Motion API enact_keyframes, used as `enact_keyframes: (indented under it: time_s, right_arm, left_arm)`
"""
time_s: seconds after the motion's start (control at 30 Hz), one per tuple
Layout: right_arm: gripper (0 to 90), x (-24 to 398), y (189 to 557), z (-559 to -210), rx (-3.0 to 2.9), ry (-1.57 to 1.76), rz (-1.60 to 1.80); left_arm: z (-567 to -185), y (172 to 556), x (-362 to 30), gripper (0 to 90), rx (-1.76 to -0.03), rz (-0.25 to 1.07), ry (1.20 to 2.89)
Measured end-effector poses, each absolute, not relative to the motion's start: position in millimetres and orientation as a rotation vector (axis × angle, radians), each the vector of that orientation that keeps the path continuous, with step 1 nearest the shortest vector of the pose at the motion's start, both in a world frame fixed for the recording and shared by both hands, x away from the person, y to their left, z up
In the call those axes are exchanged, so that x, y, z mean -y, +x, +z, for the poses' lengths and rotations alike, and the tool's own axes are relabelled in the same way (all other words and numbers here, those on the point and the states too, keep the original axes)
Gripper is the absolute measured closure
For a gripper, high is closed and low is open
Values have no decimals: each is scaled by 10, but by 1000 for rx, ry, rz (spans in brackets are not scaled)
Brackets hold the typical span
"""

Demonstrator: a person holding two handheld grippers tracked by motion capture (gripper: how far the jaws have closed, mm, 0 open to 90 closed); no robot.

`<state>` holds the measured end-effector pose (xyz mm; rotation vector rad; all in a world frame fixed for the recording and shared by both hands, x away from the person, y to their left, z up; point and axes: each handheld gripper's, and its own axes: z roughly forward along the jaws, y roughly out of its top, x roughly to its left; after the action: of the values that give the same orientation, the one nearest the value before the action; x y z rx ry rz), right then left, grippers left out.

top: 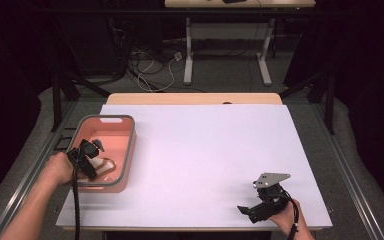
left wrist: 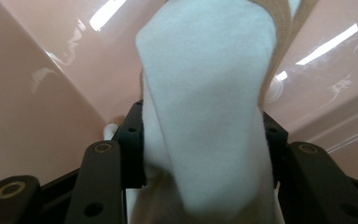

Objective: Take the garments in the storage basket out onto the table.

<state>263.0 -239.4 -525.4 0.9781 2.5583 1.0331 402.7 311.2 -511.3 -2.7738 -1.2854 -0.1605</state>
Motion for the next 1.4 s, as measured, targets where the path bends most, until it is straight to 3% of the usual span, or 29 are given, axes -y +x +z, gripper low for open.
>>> enact_keyframes:
  time_s: [1.4]
  right_arm:
    - [4, 2392, 2631, -5264, -2562, 979, 1034]
  left_arm:
    - [-4618, 3944, -3045, 497, 1112, -368, -2856]
